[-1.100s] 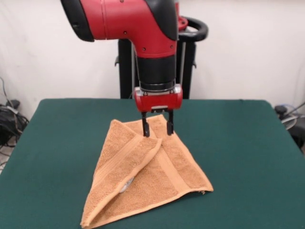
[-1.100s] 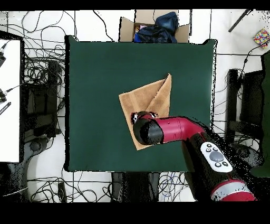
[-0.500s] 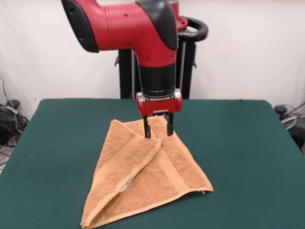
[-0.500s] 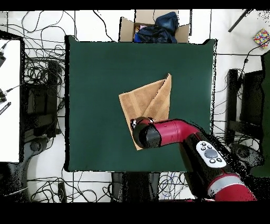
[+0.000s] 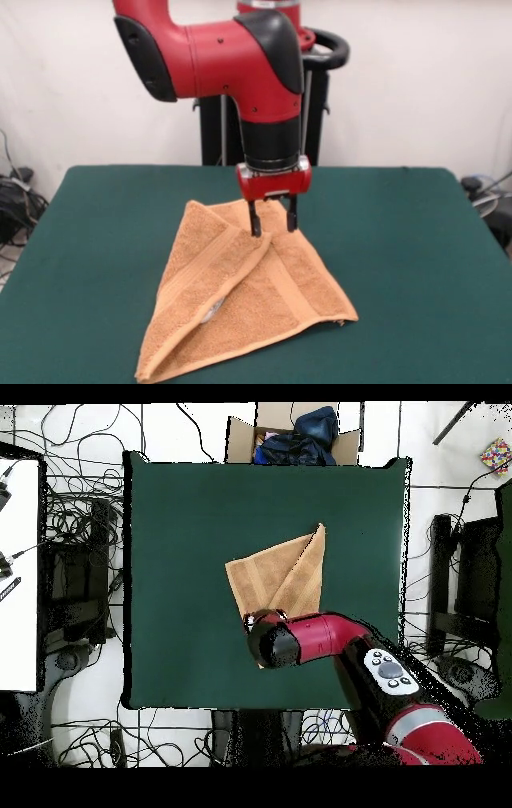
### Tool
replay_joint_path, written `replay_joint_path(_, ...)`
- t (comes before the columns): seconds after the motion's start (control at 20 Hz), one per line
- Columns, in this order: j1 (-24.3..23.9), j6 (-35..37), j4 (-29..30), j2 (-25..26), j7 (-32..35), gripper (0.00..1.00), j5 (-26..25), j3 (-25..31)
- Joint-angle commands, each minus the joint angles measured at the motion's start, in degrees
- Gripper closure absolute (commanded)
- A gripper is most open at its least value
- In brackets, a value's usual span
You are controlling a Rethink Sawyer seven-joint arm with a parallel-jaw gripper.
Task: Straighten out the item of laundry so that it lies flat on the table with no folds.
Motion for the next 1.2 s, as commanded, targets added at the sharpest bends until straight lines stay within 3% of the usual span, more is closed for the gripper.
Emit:
replay_joint_path(0.05,3.3,-6.1,-1.9,6.0,5.9,0.00,-4.2,-4.7)
replay_joint_path(0.6,2.1,-7.2,-4.1,8.3,3.1,0.00,-3.8,-5.1)
replay_joint_path(1.2,2.6,-6.1,-4.5,6.1,2.7,0.00,-3.0,-5.5)
